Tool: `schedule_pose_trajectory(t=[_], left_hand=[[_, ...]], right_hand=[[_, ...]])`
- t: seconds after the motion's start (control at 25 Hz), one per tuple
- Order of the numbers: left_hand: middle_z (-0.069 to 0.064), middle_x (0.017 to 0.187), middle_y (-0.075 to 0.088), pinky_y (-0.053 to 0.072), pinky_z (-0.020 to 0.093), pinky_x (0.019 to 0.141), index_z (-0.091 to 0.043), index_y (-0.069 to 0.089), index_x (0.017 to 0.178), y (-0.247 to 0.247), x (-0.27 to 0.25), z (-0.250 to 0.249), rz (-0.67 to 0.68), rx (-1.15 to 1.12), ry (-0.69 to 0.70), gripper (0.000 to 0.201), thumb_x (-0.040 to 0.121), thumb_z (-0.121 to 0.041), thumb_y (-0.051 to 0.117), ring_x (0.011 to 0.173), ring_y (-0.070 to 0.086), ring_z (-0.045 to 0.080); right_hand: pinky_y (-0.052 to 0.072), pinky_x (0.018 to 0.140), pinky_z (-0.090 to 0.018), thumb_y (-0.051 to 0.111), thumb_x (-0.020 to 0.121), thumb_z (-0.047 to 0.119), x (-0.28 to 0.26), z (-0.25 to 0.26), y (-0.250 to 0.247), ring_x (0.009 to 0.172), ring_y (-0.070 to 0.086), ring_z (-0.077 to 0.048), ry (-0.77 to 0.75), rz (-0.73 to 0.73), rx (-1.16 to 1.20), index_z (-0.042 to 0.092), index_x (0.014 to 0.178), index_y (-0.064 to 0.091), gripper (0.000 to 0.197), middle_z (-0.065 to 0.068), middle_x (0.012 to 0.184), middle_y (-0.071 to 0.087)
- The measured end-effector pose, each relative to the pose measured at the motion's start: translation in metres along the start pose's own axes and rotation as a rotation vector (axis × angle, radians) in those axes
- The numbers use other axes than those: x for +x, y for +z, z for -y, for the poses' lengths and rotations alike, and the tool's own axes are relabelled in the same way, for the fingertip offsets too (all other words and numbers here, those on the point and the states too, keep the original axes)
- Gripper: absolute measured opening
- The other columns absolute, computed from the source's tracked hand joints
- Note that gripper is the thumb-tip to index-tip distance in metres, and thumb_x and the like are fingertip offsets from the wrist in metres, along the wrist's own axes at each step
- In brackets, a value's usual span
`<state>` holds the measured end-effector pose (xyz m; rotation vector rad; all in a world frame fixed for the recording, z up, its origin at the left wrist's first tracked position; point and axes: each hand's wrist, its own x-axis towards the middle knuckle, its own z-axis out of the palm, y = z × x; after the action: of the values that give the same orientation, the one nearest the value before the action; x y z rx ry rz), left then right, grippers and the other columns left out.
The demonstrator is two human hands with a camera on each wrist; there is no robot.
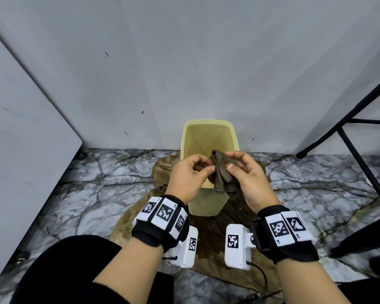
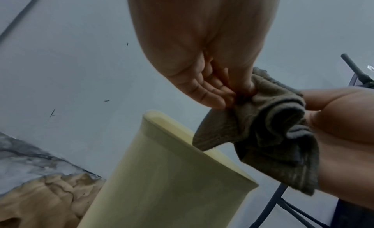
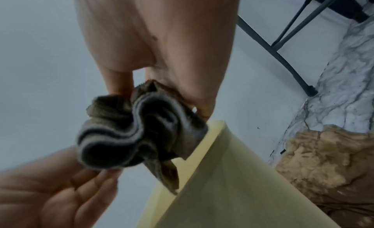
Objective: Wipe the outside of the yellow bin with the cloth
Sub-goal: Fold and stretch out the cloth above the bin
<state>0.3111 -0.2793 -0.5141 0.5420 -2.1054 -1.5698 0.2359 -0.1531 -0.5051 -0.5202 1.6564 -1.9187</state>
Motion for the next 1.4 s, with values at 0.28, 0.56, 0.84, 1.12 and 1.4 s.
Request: schedule_pose_trajectory(t=[0.28, 0.56, 0.84, 1.12, 1.4], left_hand=[[-0.006, 0.073, 0.066, 0.049, 0.014, 0.065, -0.024, 0.065, 0.076, 0.006, -0.004, 0.001, 0.019, -0.147, -0.061, 0.021, 0.079, -0.003, 0.064, 0.064, 0.062, -0.003], [0.008, 0.103, 0.065, 0.052, 0.037, 0.09, -0.015, 0.064, 0.104, -0.001, 0.001, -0.003, 0.022, -0.174, -0.071, 0.021, 0.087, -0.007, 0.054, 0.098, 0.063, 0.021], [-0.002, 0.108, 0.056, 0.043, 0.017, 0.096, -0.012, 0.06, 0.115, -0.002, -0.003, -0.006, 0.136, -0.051, -0.029, 0.044, 0.073, -0.022, 0.069, 0.104, 0.057, 0.009], [0.002, 0.103, 0.066, 0.049, 0.023, 0.085, -0.016, 0.067, 0.101, 0.003, -0.001, -0.003, -0.058, 0.143, -0.013, 0.025, 0.077, -0.009, 0.066, 0.094, 0.06, 0.014], [0.0, 0.098, 0.066, 0.041, 0.013, 0.076, -0.014, 0.066, 0.103, -0.007, 0.001, -0.011, -0.003, 0.311, -0.034, 0.024, 0.082, -0.008, 0.055, 0.088, 0.057, 0.011]], right_hand=[[0.043, 0.094, -0.022, 0.059, 0.085, 0.016, 0.0, 0.001, -0.001, 0.108, 0.056, -0.015, -0.118, -0.101, -0.288, 0.028, 0.104, 0.065, 0.022, -0.01, 0.112, 0.058], [0.038, 0.096, -0.019, 0.076, 0.07, 0.02, -0.002, 0.014, -0.003, 0.112, 0.05, -0.008, -0.07, 0.059, -0.512, 0.022, 0.131, 0.047, 0.068, 0.002, 0.121, 0.053], [0.046, 0.1, -0.036, 0.056, 0.085, 0.014, -0.001, 0.01, 0.0, 0.114, 0.057, -0.015, -0.084, -0.044, -0.52, 0.022, 0.126, 0.051, 0.042, 0.0, 0.122, 0.062], [0.056, 0.074, -0.036, 0.052, 0.085, 0.013, -0.001, 0.004, 0.005, 0.075, 0.066, -0.016, -0.119, -0.189, -0.53, 0.025, 0.097, 0.054, 0.017, 0.0, 0.092, 0.069], [0.053, 0.084, -0.036, 0.051, 0.086, 0.008, 0.006, 0.007, -0.015, 0.09, 0.063, -0.019, -0.104, -0.31, -0.601, 0.017, 0.096, 0.063, 0.018, -0.005, 0.095, 0.068]])
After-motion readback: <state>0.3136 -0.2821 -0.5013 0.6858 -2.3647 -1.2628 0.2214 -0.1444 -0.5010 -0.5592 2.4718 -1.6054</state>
